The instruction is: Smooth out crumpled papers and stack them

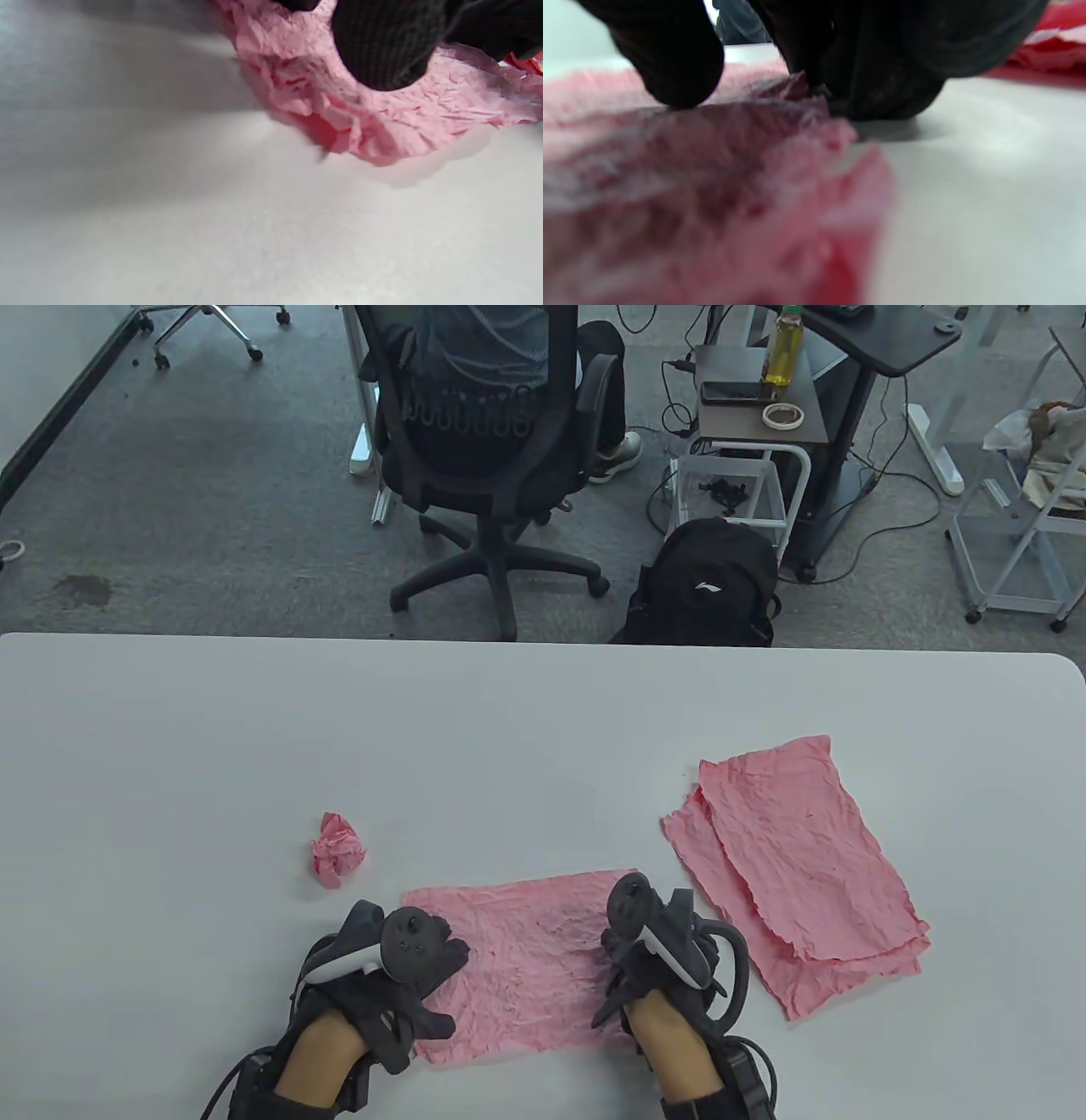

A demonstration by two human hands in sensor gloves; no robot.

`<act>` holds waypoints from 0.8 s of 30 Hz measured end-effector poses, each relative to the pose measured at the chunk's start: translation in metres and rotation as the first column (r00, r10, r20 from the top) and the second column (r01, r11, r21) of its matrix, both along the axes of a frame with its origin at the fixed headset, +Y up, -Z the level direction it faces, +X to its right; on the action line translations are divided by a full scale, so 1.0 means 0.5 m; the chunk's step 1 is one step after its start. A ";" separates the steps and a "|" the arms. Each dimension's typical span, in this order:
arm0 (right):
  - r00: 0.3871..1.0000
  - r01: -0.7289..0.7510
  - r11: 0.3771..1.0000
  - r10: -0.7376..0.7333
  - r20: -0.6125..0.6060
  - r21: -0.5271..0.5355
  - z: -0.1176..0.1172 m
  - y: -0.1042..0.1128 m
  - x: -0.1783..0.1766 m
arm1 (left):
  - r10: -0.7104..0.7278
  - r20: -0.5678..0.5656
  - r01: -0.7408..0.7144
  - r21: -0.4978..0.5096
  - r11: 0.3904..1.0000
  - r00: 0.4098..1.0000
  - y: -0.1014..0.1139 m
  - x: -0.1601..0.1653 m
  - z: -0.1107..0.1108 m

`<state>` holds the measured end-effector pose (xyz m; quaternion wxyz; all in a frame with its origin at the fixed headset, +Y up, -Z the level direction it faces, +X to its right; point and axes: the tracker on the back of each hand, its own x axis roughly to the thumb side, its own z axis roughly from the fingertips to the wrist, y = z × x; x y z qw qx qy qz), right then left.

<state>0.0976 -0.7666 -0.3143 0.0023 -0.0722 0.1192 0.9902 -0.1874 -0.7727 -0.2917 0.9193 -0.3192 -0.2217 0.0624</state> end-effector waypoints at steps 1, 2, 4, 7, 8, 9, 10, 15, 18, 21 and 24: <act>0.998 -0.056 0.998 0.056 -0.013 0.004 0.004 0.003 -0.007 | -0.001 0.000 0.001 0.001 1.000 1.000 0.000 0.000 0.001; 0.999 -0.045 0.999 0.045 -0.008 0.014 0.007 0.003 -0.010 | -0.001 -0.001 0.001 0.000 1.000 1.000 -0.001 0.000 0.001; 1.000 -0.014 0.999 0.015 -0.003 0.038 0.009 0.001 -0.013 | 0.005 -0.004 -0.005 -0.006 1.000 1.000 0.000 0.001 0.001; 0.999 0.015 0.996 -0.012 -0.032 0.085 0.006 0.003 -0.014 | 0.006 0.007 -0.006 -0.007 1.000 1.000 -0.003 0.004 0.002; 0.999 0.023 0.993 -0.017 -0.052 0.116 0.007 0.003 -0.015 | 0.005 0.007 -0.005 -0.008 1.000 1.000 -0.004 0.004 0.003; 0.997 0.035 0.987 -0.023 -0.079 0.155 0.010 0.003 -0.014 | 0.003 0.005 -0.003 -0.008 1.000 1.000 -0.004 0.005 0.004; 0.996 0.048 0.985 -0.034 -0.086 0.163 0.011 0.005 -0.011 | 0.003 0.005 -0.003 -0.008 1.000 1.000 -0.004 0.005 0.003; 0.916 0.400 0.884 -0.380 -0.126 0.241 0.025 0.034 0.029 | 0.000 0.005 0.000 -0.007 1.000 1.000 -0.006 0.006 0.004; 0.711 0.696 0.663 -0.689 -0.137 0.274 0.017 0.027 0.052 | -0.001 0.005 0.001 -0.011 1.000 1.000 -0.008 0.009 0.002; 0.388 0.903 0.364 -0.919 -0.070 0.231 0.012 0.003 0.065 | -0.003 0.008 0.003 -0.008 1.000 1.000 -0.009 0.009 0.002; 0.105 0.982 0.112 -0.993 0.055 0.150 0.006 -0.019 0.065 | 0.000 0.005 0.000 -0.010 1.000 1.000 -0.008 0.009 0.001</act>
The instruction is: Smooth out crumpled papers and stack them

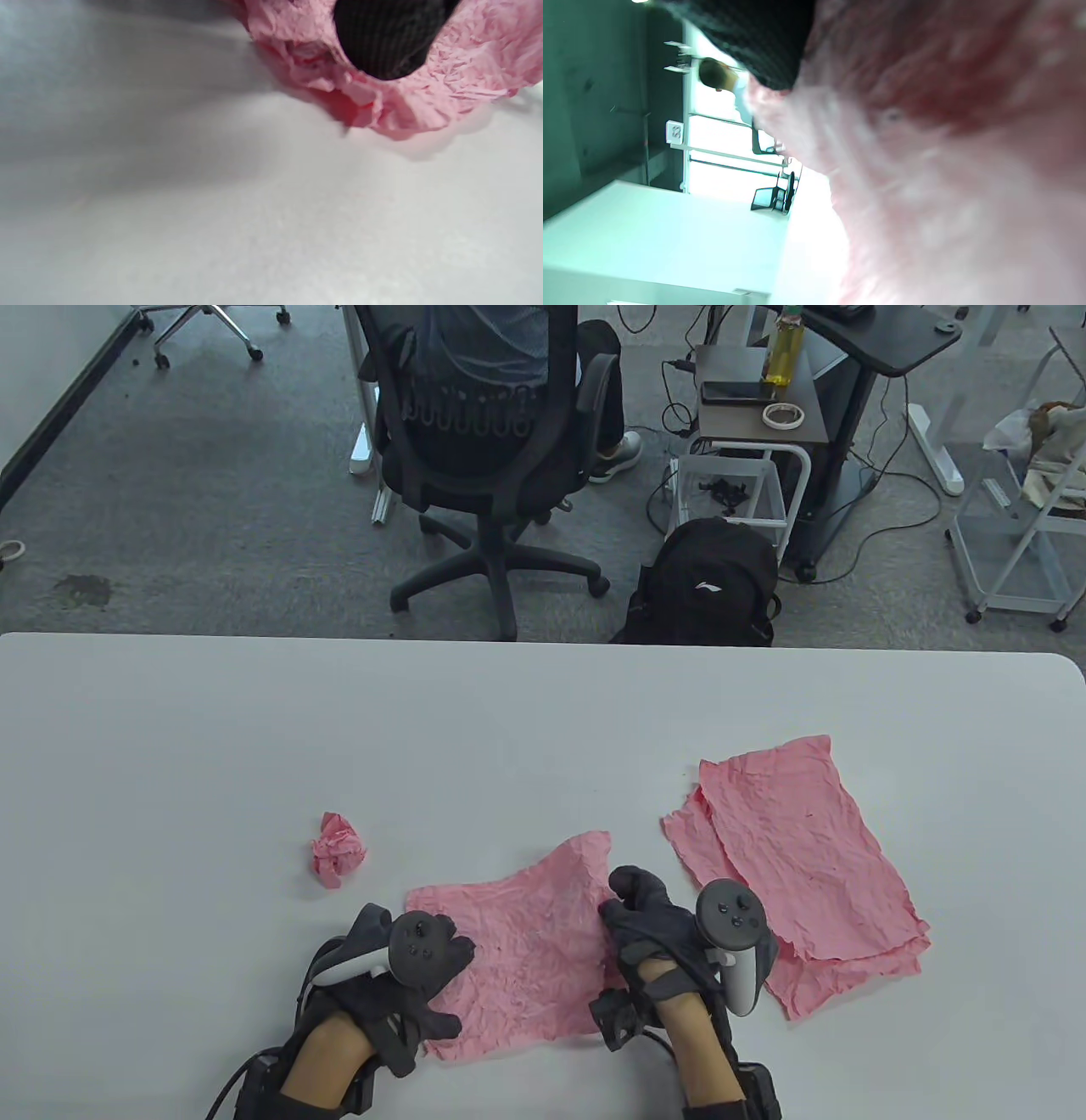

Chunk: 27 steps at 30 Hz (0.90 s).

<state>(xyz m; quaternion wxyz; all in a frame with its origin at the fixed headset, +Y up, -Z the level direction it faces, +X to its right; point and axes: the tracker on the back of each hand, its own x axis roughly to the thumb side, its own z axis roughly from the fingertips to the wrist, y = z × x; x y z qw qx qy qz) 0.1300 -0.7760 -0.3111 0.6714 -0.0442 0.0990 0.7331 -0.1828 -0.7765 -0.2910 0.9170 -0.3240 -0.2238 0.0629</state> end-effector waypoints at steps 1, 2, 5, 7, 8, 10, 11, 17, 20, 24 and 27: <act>0.997 0.062 0.997 -0.065 -0.048 -0.049 0.000 -0.010 -0.002 | -0.002 0.001 0.002 0.001 1.000 1.000 0.000 0.000 0.000; 0.992 0.096 0.993 -0.102 -0.079 -0.072 0.001 -0.017 -0.003 | -0.004 0.002 0.004 0.001 1.000 1.000 -0.001 0.000 0.001; 0.974 0.146 0.983 -0.162 -0.158 -0.109 -0.003 -0.026 -0.009 | 0.001 0.000 -0.001 -0.003 1.000 1.000 -0.001 0.001 0.000; 0.980 0.104 0.993 -0.111 -0.165 -0.054 -0.010 -0.013 -0.008 | 0.006 0.003 -0.006 0.002 1.000 1.000 0.000 0.001 -0.002; 0.983 0.092 0.996 -0.094 -0.157 -0.017 -0.011 -0.007 -0.006 | 0.008 0.003 -0.008 0.007 1.000 1.000 0.001 0.001 -0.002; 0.993 0.088 0.992 -0.081 -0.086 0.087 -0.013 0.017 0.005 | 0.037 -0.017 -0.035 0.062 0.997 0.999 0.009 -0.004 -0.005; 0.997 0.076 0.985 -0.075 -0.015 0.152 -0.017 0.035 0.019 | 0.072 -0.045 -0.066 0.129 0.989 0.996 0.020 -0.009 -0.008; 0.824 0.104 0.862 -0.354 0.442 0.496 -0.022 0.126 0.183 | 0.176 -0.114 -0.115 0.411 0.904 0.978 0.074 -0.039 -0.005; 0.722 -0.034 0.891 -0.292 0.627 0.454 0.017 0.126 0.268 | 0.187 -0.126 -0.121 0.409 0.905 0.974 0.078 -0.043 -0.007; 0.540 -0.304 0.934 0.008 0.842 0.187 0.065 0.090 0.345 | 0.172 -0.131 -0.105 0.408 0.907 0.976 0.075 -0.044 -0.009; 0.505 -0.469 0.883 0.288 0.814 -0.021 0.084 0.076 0.360 | 0.174 -0.140 -0.102 0.415 0.904 0.975 0.075 -0.048 -0.007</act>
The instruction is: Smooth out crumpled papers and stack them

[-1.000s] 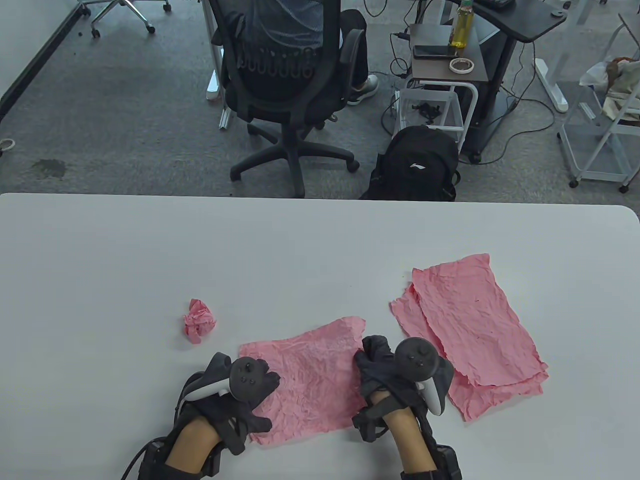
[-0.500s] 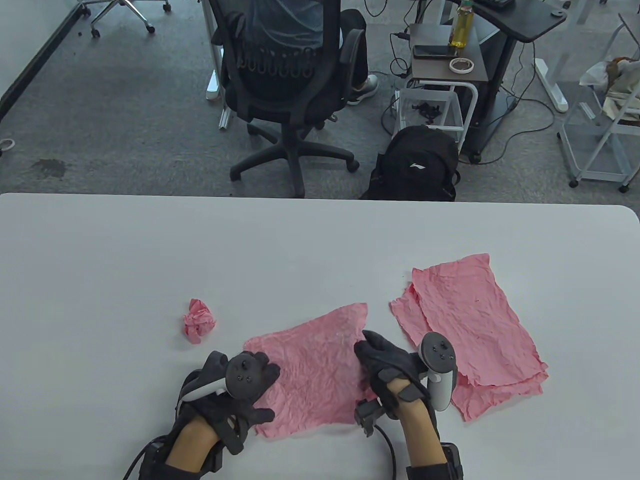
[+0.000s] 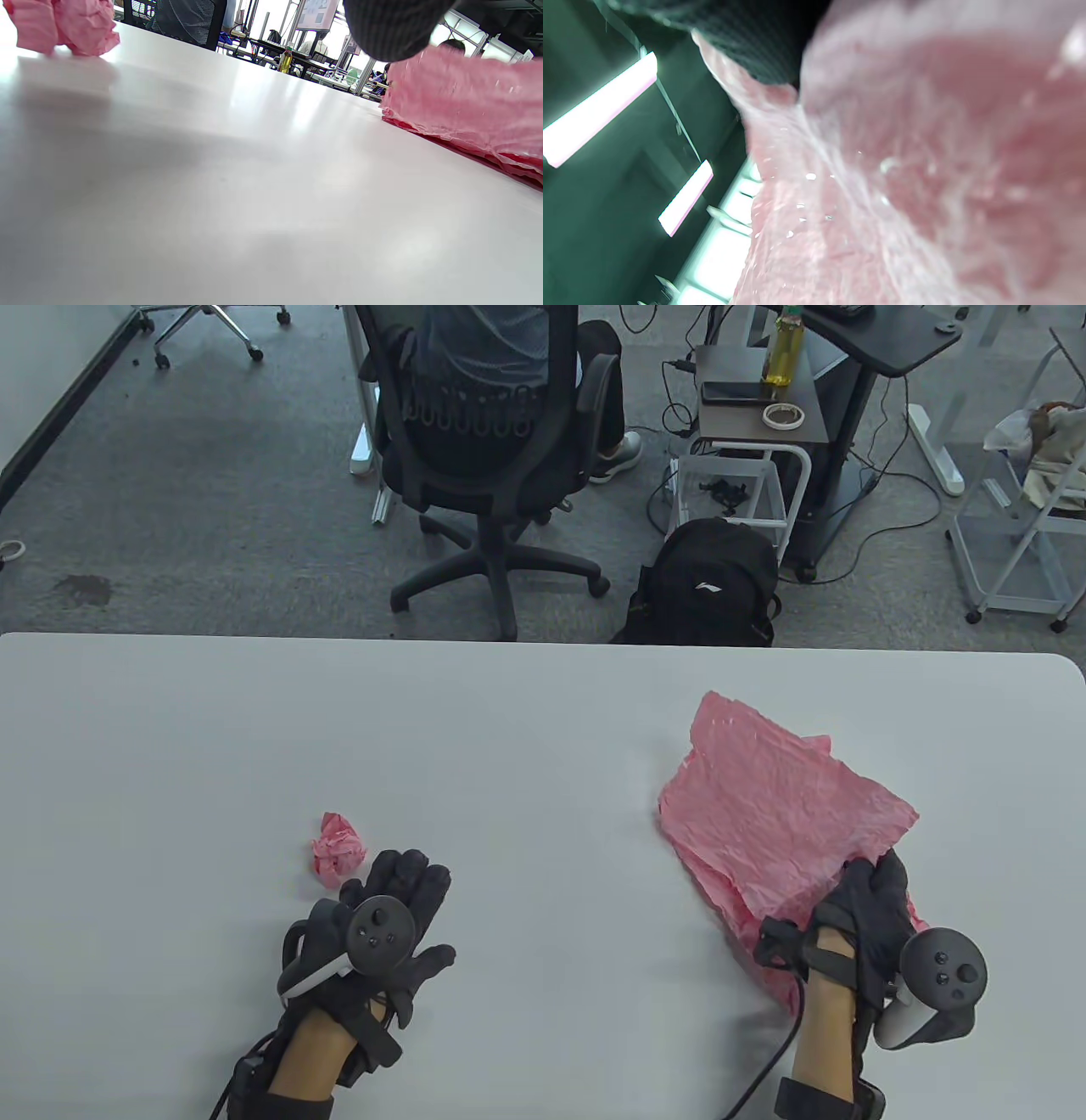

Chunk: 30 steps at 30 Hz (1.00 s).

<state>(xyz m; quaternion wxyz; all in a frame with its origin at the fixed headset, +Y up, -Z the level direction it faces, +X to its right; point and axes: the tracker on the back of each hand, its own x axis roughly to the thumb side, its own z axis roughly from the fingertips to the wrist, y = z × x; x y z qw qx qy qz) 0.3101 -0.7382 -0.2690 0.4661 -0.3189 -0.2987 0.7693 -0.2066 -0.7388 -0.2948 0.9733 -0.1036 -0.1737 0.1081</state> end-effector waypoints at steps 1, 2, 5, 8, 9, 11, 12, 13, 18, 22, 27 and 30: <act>0.999 -0.048 0.998 0.049 0.023 -0.029 0.004 0.002 0.000 | 0.002 -0.004 -0.002 0.000 1.000 1.000 -0.001 -0.002 -0.001; 0.997 -0.077 0.996 0.078 0.026 -0.039 0.007 0.005 -0.001 | 0.003 -0.012 -0.003 -0.001 1.000 1.000 -0.002 -0.006 -0.003; 0.978 -0.205 0.976 0.207 0.026 -0.073 0.019 0.030 -0.016 | 0.013 -0.043 -0.012 0.007 1.000 0.999 -0.002 -0.020 -0.006; 0.941 -0.337 0.941 0.338 0.018 -0.041 0.023 0.058 -0.043 | 0.013 -0.107 -0.008 0.050 0.999 0.994 0.004 -0.042 -0.011; 0.933 -0.360 0.933 0.360 0.004 -0.017 0.022 0.067 -0.053 | 0.015 -0.130 -0.007 0.064 0.998 0.991 0.008 -0.050 -0.012; 0.911 -0.408 0.912 0.410 -0.043 0.048 0.021 0.084 -0.087 | 0.031 -0.196 -0.009 0.116 0.993 0.980 0.016 -0.073 -0.014; 0.892 -0.441 0.894 0.446 -0.078 0.079 0.017 0.091 -0.111 | 0.047 -0.238 -0.012 0.148 0.989 0.970 0.021 -0.087 -0.014; 0.874 -0.463 0.881 0.472 -0.112 0.097 0.011 0.094 -0.134 | 0.055 -0.264 -0.012 0.163 0.986 0.963 0.023 -0.097 -0.014; 0.785 -0.511 0.843 0.538 -0.307 0.168 -0.021 0.072 -0.229 | 0.081 -0.385 -0.011 0.179 0.984 0.919 0.014 -0.147 -0.024; 0.718 -0.530 0.829 0.551 -0.426 0.178 -0.040 0.045 -0.277 | 0.087 -0.404 -0.022 0.161 0.987 0.911 0.001 -0.155 -0.027; 0.661 -0.556 0.813 0.559 -0.500 0.173 -0.051 0.024 -0.311 | 0.042 -0.400 0.030 0.172 0.985 0.916 0.005 -0.138 -0.032; 0.634 -0.556 0.812 0.552 -0.542 0.176 -0.054 0.010 -0.325 | 0.010 -0.426 0.054 0.138 0.989 0.905 0.001 -0.134 -0.046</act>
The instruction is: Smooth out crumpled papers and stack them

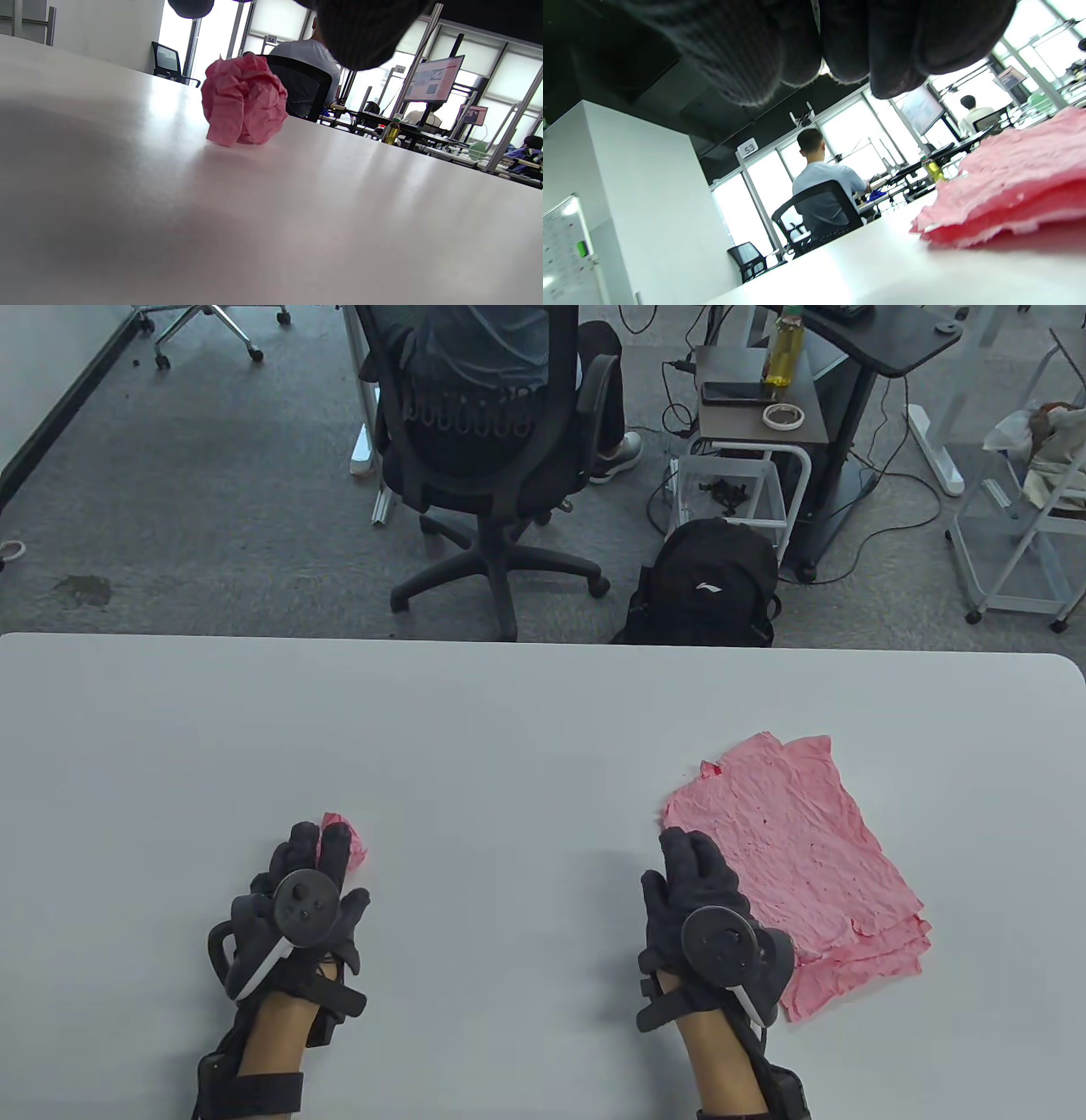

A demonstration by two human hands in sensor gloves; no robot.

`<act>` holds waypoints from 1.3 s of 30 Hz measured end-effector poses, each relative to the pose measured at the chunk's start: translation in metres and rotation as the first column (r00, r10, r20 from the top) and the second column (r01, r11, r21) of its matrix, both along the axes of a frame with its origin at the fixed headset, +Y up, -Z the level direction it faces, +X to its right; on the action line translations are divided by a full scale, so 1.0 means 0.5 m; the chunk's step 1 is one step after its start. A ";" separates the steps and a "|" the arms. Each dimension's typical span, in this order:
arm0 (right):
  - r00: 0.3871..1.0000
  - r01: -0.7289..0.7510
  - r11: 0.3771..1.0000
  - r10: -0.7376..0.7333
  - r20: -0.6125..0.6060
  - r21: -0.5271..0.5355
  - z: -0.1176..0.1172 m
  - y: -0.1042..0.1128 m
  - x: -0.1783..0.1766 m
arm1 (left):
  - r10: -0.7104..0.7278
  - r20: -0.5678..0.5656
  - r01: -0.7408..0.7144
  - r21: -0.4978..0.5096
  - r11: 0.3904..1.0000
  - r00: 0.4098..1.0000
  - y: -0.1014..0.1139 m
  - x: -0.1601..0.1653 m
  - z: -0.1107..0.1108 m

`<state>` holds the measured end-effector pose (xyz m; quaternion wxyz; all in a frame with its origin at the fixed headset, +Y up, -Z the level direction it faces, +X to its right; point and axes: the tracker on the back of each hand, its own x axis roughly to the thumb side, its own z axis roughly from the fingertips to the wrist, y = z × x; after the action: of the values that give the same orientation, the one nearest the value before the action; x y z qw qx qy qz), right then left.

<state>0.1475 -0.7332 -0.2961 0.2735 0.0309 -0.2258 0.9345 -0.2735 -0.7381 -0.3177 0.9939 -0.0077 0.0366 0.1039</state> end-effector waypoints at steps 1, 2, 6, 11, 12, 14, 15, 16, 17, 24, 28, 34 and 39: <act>1.000 -0.004 1.000 0.004 -0.003 -0.010 0.000 -0.005 -0.004 | -0.018 -0.012 0.018 -0.039 0.999 1.000 0.000 0.000 -0.009; 1.000 -0.013 1.000 0.013 -0.019 -0.028 -0.004 -0.009 -0.009 | -0.034 -0.007 0.033 -0.077 0.996 0.999 0.002 0.001 -0.020; 0.997 -0.007 0.999 0.003 -0.082 -0.045 -0.006 -0.016 -0.024 | -0.110 -0.014 0.105 -0.197 0.975 0.994 -0.002 0.010 -0.061; 0.992 -0.010 0.999 0.003 -0.126 -0.052 -0.004 -0.017 -0.031 | -0.161 -0.045 0.148 -0.214 0.966 0.986 -0.016 0.021 -0.093; 0.992 -0.005 0.999 -0.002 -0.126 -0.051 -0.004 -0.017 -0.030 | -0.171 -0.045 0.159 -0.209 0.965 0.984 -0.021 0.025 -0.095; 0.991 0.003 0.998 -0.011 -0.133 -0.064 -0.008 -0.021 -0.029 | -0.194 -0.038 0.182 -0.210 0.961 0.980 -0.025 0.027 -0.094; 0.990 0.006 0.997 -0.015 -0.140 -0.071 -0.009 -0.022 -0.029 | -0.201 -0.038 0.191 -0.187 0.964 0.979 -0.025 0.026 -0.092; 0.989 0.009 0.997 -0.020 -0.146 -0.075 -0.010 -0.024 -0.029 | -0.201 -0.029 0.193 -0.179 0.965 0.979 -0.025 0.024 -0.090; 0.989 0.011 0.997 -0.022 -0.149 -0.075 -0.010 -0.024 -0.029 | -0.201 -0.021 0.194 -0.168 0.966 0.979 -0.025 0.019 -0.086; 0.982 0.005 0.998 -0.015 -0.186 -0.057 -0.007 -0.021 -0.043 | -0.014 0.100 0.012 0.023 1.000 0.995 0.001 0.023 -0.013; 0.968 -0.008 0.997 -0.010 -0.249 -0.071 -0.008 -0.026 -0.064 | 0.118 0.221 -0.147 0.120 0.982 0.968 0.032 0.051 0.025; 0.941 -0.014 0.996 -0.016 -0.337 -0.084 -0.007 -0.030 -0.095 | 0.101 0.311 -0.171 0.206 0.963 0.945 0.047 0.090 0.048; 0.913 -0.028 0.996 -0.008 -0.407 -0.081 -0.001 -0.032 -0.122 | 0.090 0.361 -0.180 0.223 0.958 0.928 0.043 0.107 0.057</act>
<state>0.0863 -0.7490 -0.2966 0.3107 0.2141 -0.1240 0.9177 -0.2201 -0.7169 -0.2890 0.9680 0.0977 -0.1532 0.1733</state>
